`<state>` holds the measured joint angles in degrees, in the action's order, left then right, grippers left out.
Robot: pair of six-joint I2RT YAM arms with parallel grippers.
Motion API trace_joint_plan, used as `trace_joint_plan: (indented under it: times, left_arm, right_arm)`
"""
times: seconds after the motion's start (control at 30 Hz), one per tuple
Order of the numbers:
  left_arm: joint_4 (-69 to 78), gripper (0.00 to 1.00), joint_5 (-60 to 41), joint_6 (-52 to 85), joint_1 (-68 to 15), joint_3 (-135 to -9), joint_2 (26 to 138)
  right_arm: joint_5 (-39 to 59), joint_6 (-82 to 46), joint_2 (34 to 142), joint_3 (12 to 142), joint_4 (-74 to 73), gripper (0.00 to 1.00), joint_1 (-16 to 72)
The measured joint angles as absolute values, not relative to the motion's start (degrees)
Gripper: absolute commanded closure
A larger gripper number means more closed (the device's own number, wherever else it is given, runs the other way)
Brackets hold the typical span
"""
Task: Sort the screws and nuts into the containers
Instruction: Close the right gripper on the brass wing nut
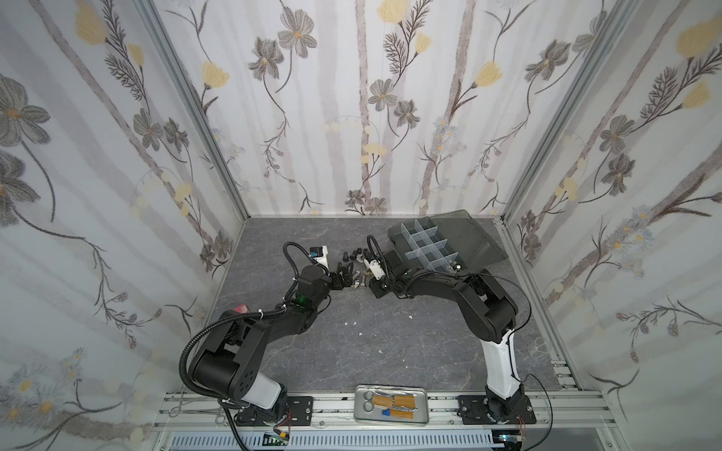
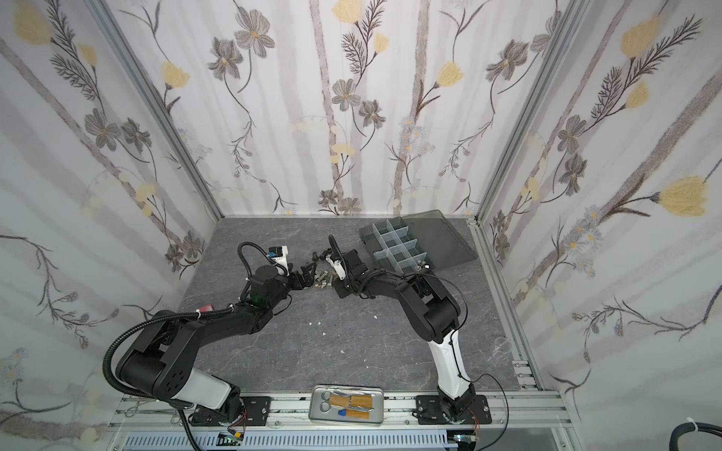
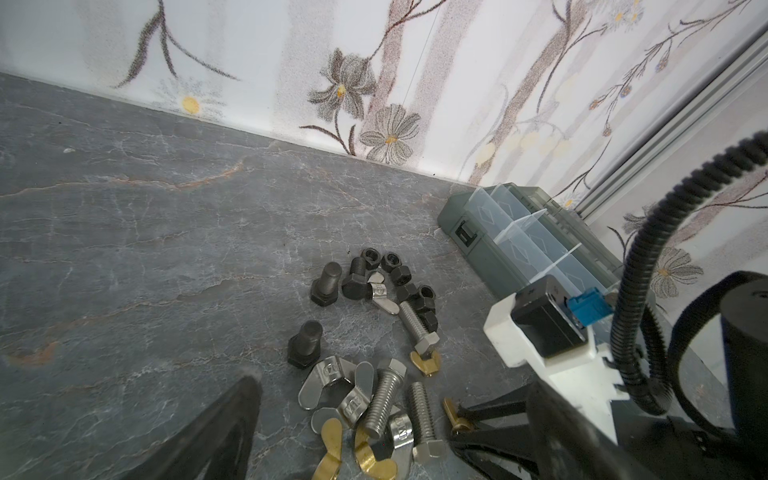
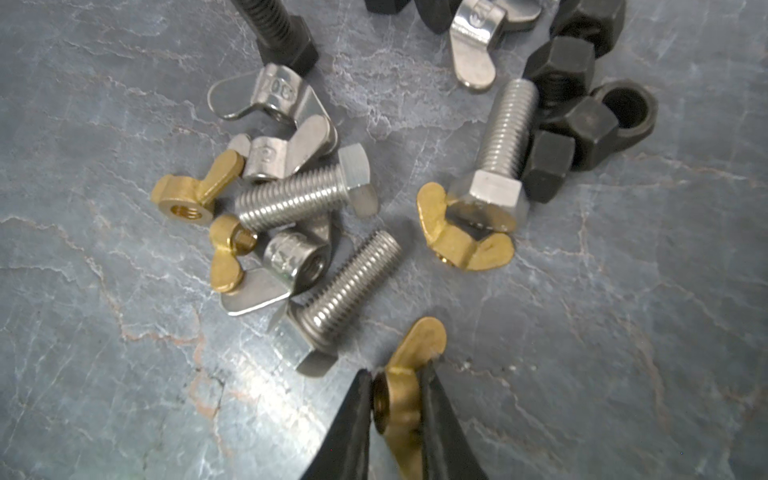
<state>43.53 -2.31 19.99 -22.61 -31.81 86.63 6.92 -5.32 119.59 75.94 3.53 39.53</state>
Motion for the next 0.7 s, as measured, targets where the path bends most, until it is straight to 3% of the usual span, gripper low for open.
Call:
trace_joint_plan:
  times: [0.37,0.7]
  left_arm:
    - [46.1,0.0,-4.7,20.8,-22.7,-31.9,85.8]
    - [48.3,0.0,-10.5,16.0,-27.8,-34.8,84.2]
  right_arm:
    - [7.7,-6.4,114.8,76.0,6.1,0.86,37.5]
    - [14.1,-8.9,105.1,75.4,8.1,0.85,26.7]
